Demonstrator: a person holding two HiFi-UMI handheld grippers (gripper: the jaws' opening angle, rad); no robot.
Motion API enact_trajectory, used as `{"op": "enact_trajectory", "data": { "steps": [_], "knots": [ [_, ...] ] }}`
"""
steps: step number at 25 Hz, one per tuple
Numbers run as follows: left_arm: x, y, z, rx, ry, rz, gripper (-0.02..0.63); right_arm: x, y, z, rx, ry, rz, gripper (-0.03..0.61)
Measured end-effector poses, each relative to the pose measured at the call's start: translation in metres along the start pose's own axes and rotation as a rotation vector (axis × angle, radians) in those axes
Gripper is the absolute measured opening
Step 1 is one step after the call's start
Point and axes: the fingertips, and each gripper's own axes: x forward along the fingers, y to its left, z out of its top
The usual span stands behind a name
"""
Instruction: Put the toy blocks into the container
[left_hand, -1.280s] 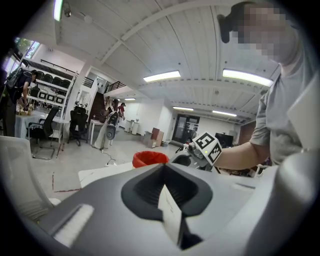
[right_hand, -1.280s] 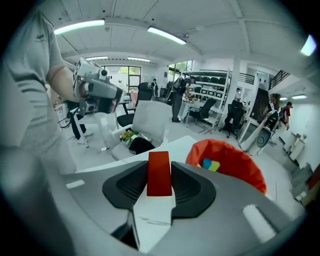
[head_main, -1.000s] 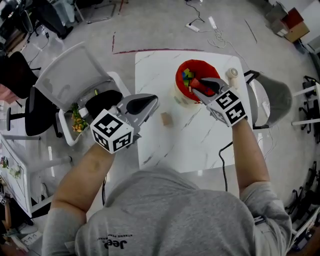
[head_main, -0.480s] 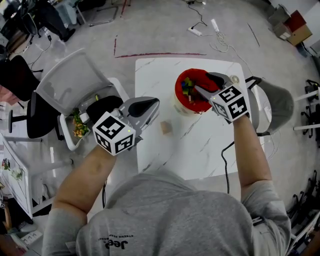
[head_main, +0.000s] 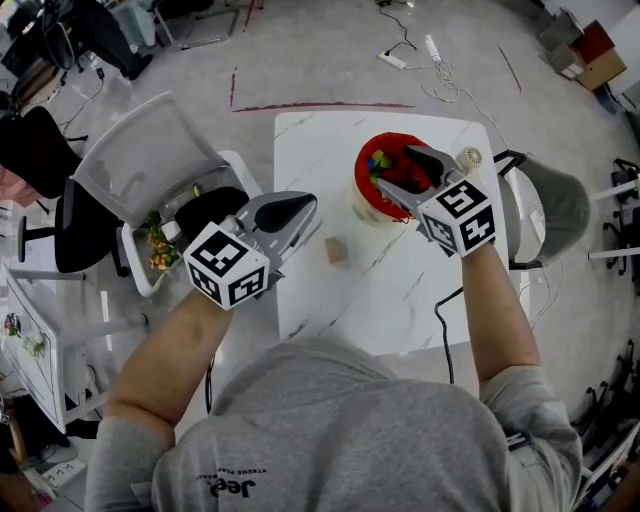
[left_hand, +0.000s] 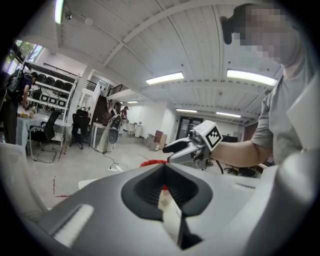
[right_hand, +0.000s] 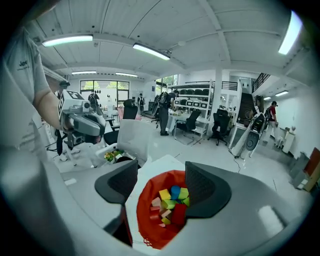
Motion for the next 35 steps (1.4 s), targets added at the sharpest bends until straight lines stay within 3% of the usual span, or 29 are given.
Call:
{"op": "enact_trajectory", "data": {
  "steps": [4, 8, 25, 30, 32, 35],
  "knots": [
    [-0.012, -0.001, -0.009, -0.008, -0.002, 0.009, 0.058, 0.007, 0.042, -0.003, 0.032, -0.022, 0.054, 0.278],
    [-0.028, -0.002, -0.02, -0.022, 0.004, 0.02, 0.058, 0.022, 0.074, -0.027, 0.069, 0.023, 0.072, 0.278],
    [-0.101, -0.018, -0.088, -0.08, 0.052, 0.063, 0.058, 0.102, 0.158, -0.191, 0.293, 0.363, 0.007, 0.278],
    [-0.118, -0.019, -0.1, -0.095, 0.062, 0.083, 0.058, 0.123, 0.166, -0.235, 0.291, 0.461, -0.059, 0.275],
    [-0.122, -0.02, -0.101, -0.096, 0.061, 0.086, 0.058, 0.123, 0.166, -0.237, 0.279, 0.463, -0.067, 0.146],
    [-0.128, -0.022, -0.099, -0.094, 0.057, 0.086, 0.058, 0.116, 0.167, -0.215, 0.27, 0.4, -0.039, 0.146]
  ]
}}
